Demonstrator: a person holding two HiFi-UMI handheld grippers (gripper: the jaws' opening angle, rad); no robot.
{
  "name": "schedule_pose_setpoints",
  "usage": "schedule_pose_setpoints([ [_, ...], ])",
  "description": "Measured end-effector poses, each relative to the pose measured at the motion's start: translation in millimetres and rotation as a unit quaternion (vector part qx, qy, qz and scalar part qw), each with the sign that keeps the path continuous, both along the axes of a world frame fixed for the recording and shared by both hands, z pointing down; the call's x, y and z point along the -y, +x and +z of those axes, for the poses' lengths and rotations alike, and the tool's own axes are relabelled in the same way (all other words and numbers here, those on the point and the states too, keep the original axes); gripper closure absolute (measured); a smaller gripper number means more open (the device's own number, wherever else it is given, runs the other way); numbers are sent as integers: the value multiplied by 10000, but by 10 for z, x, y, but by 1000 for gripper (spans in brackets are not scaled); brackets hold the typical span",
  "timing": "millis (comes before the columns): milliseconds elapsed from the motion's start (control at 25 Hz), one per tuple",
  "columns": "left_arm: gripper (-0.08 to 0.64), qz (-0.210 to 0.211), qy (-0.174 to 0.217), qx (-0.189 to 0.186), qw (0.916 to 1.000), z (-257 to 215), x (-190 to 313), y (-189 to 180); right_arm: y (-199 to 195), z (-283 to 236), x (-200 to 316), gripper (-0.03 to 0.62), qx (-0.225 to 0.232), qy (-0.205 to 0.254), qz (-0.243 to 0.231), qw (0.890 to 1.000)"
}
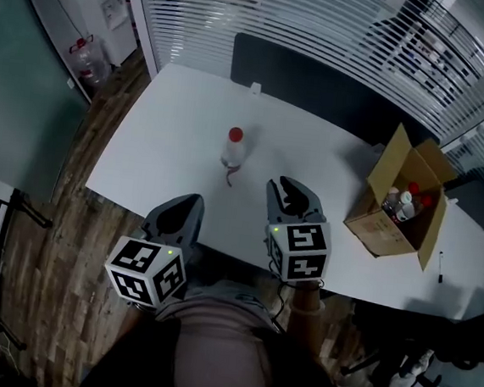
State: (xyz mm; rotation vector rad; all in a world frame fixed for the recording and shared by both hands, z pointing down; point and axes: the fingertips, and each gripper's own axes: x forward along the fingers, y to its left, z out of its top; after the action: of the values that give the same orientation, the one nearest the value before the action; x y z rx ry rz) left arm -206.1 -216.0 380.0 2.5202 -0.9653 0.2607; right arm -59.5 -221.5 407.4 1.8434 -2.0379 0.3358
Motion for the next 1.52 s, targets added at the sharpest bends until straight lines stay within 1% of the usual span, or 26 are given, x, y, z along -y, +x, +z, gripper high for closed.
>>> schedule_pose_setpoints([
  [120,551,-76,30,-42,10000,-68,-142,73,52,-66,-139,519,23,36,-99,9999],
  [440,551,-263,50,-54,9996,-161,-478,202,136,-184,-432,535,15,95,-312,9995],
  [800,551,-373,59,-15,9993,-176,-810,392,297,-164,-815,546,21,21,-422,9991],
  [1160,551,-703,86,-27,9975,-189,-1098,453,402,-147,-1093,549,-75,20,-717,9974],
  [1360,551,-785,112,-17,9969,-174,-1274,500,434,-120,-1239,554,-169,31,-828,9964],
  [1520,552,-800,176,35,9966,-182,-1402,599,475,-163,-1375,555,-77,52,-862,9962],
])
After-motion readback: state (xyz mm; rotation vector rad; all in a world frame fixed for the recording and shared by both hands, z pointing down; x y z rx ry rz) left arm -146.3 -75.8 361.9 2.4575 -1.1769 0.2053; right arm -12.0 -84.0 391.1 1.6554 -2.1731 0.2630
